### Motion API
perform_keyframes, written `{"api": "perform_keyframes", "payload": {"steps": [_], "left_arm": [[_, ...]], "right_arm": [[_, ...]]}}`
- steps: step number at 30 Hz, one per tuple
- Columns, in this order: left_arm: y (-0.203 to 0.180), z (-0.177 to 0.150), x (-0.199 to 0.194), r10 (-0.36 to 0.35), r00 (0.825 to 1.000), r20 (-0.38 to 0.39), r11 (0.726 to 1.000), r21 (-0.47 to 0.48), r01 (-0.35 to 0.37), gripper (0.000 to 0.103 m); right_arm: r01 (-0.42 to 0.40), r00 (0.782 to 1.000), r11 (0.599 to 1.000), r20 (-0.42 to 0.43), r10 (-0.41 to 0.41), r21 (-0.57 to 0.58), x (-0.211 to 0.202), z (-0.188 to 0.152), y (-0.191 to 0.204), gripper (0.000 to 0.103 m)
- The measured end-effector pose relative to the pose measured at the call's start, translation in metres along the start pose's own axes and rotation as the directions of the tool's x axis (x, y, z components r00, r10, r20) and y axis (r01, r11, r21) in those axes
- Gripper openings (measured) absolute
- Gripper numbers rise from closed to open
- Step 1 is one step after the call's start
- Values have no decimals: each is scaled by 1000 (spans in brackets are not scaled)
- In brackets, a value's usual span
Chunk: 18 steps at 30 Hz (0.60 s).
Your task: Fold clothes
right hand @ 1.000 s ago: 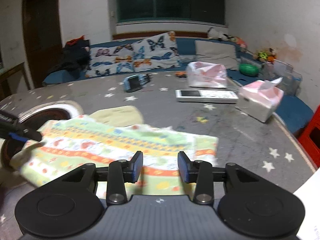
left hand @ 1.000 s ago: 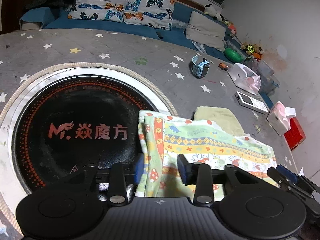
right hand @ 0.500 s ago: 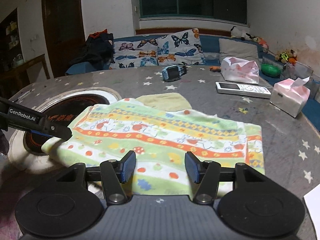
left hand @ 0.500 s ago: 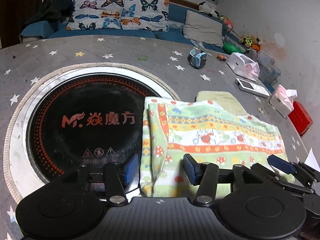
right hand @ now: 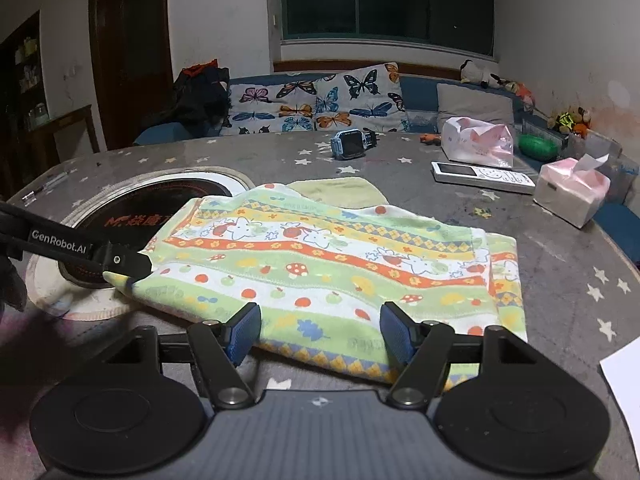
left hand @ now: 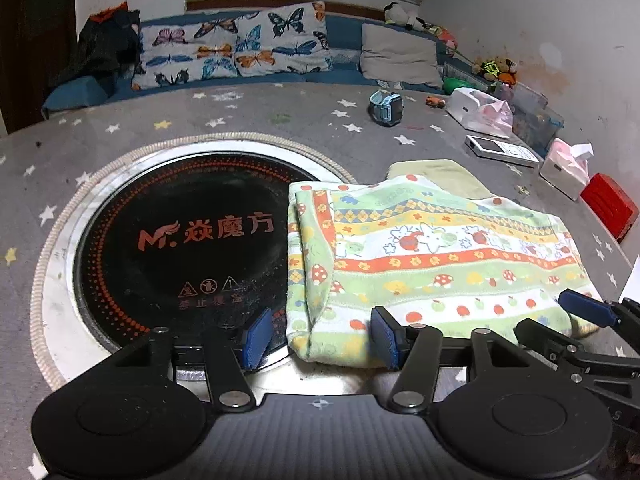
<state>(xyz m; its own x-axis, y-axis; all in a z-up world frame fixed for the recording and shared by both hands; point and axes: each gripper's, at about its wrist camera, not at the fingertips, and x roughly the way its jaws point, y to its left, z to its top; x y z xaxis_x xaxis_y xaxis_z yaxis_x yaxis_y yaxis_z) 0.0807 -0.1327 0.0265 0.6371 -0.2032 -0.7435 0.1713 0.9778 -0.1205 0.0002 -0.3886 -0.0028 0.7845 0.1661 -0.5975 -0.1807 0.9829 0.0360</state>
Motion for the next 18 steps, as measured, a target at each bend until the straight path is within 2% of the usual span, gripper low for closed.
{"api": "perform_keyframes", "payload": {"steps": [3, 14, 18], "left_arm": [[-2, -5, -6, 2, 1000, 9, 1000, 10, -2, 66], [-6, -27, -19, -1, 1000, 7, 1000, 18, 1, 73], [-8, -33, -25, 13, 1000, 13, 999, 33, -13, 81]], "right_arm": [[3, 1000, 1000, -1, -3, 2, -4, -4, 2, 72], [4, 1000, 999, -15, -4, 40, -13, -17, 3, 85], [1, 1000, 998, -27, 0, 56, -15, -21, 4, 91]]}}
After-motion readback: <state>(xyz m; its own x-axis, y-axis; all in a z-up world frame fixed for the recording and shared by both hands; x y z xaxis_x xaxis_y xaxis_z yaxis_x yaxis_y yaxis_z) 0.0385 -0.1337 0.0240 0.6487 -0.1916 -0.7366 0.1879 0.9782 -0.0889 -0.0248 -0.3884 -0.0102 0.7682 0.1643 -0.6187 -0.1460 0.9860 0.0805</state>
